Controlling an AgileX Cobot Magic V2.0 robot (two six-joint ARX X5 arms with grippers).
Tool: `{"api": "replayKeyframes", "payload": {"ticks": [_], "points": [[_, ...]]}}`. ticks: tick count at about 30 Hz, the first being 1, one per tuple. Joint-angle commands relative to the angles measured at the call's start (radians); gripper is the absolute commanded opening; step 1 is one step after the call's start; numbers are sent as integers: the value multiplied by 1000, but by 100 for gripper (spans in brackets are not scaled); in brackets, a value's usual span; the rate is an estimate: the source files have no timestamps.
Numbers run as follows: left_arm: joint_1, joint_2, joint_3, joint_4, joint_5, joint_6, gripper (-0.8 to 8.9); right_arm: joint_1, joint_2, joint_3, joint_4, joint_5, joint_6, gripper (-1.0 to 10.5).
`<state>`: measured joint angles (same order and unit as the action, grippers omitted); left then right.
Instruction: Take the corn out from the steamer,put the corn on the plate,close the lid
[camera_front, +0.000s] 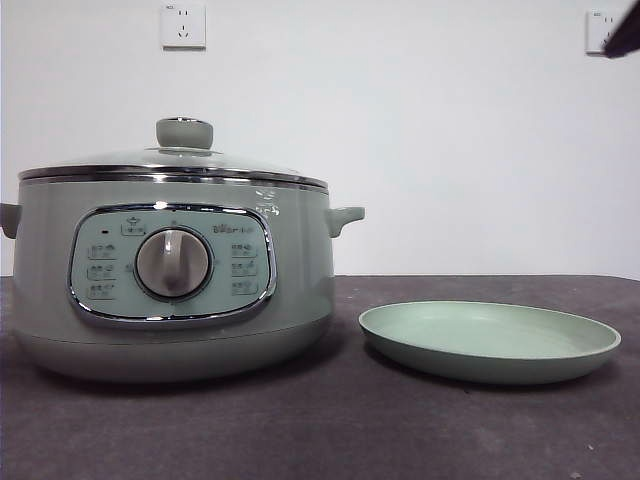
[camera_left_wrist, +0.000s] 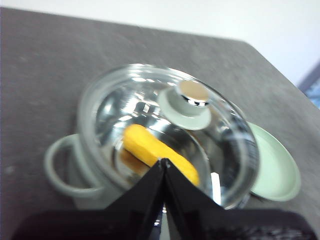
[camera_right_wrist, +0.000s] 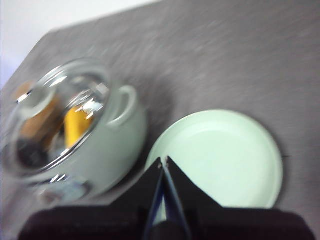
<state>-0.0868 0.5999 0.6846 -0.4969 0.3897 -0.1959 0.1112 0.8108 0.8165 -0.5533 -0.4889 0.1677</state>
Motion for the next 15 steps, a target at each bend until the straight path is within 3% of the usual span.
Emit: {"api": "replayKeyframes", "payload": {"ticks": [1,6,8,9,13,15], "points": [[3,89,69,-39,58,52,-4,0,67,70,-80,-72,-103,-15],[1,209,154,-82,124,69,-2,1,143,123,-137,-87,-148,13],[0,237,168,-80,137,69,7,1,153,123,-135,-81,-148,101],[-2,248,174,-79,137,69,44,1,155,123,-135,-77,-148,185],[-14,270,175,-27,128,65,454,1,158,123,-129,-42,-147,438],[-27,280,175,15,105,55,458,1,158,123,-127,-8,-146,450]]}}
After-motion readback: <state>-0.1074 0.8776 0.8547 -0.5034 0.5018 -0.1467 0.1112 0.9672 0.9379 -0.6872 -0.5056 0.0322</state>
